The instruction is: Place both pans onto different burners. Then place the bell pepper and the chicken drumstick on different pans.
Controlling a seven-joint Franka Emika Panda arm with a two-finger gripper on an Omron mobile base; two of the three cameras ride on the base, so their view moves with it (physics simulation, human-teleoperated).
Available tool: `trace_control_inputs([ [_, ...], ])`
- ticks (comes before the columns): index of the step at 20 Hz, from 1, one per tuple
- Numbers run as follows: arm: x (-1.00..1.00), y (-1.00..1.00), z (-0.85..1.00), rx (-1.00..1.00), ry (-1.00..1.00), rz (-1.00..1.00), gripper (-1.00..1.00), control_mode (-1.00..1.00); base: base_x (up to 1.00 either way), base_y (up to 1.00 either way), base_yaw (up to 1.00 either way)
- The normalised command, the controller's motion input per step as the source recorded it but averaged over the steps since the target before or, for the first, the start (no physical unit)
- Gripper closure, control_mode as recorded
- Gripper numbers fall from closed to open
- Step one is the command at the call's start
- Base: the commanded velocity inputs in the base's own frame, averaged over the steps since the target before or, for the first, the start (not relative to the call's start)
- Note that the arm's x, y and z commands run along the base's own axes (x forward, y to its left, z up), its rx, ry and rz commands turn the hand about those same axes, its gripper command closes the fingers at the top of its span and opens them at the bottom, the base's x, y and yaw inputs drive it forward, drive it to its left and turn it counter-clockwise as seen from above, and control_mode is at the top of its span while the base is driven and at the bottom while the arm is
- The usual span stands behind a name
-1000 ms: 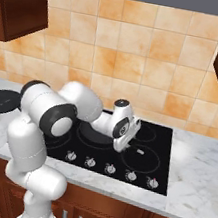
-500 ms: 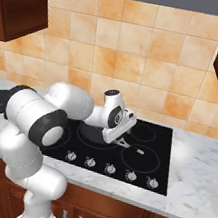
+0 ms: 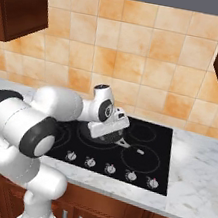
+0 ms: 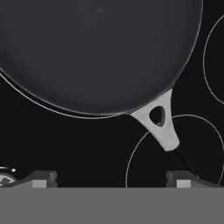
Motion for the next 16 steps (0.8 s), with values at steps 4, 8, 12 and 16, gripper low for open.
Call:
trace_control_inputs([
  [4,-0.26,0.51,0.00,0.08,-0.08,-0.38,-1.00,-1.00,0.00,0.00,0.00],
  [8,-0.40,0.54,0.03,0.09,-0.14,-0.40,-1.00,-1.00,0.00,0.00,0.00],
  [12,-0.51,0.56,0.07,0.07,-0.20,-0.44,-1.00,-1.00,0.00,0.00,0.00],
  [16,-0.38,0.61,0.03,0.04,-0.28,-0.41,-1.00,-1.00,0.00,0.00,0.00],
])
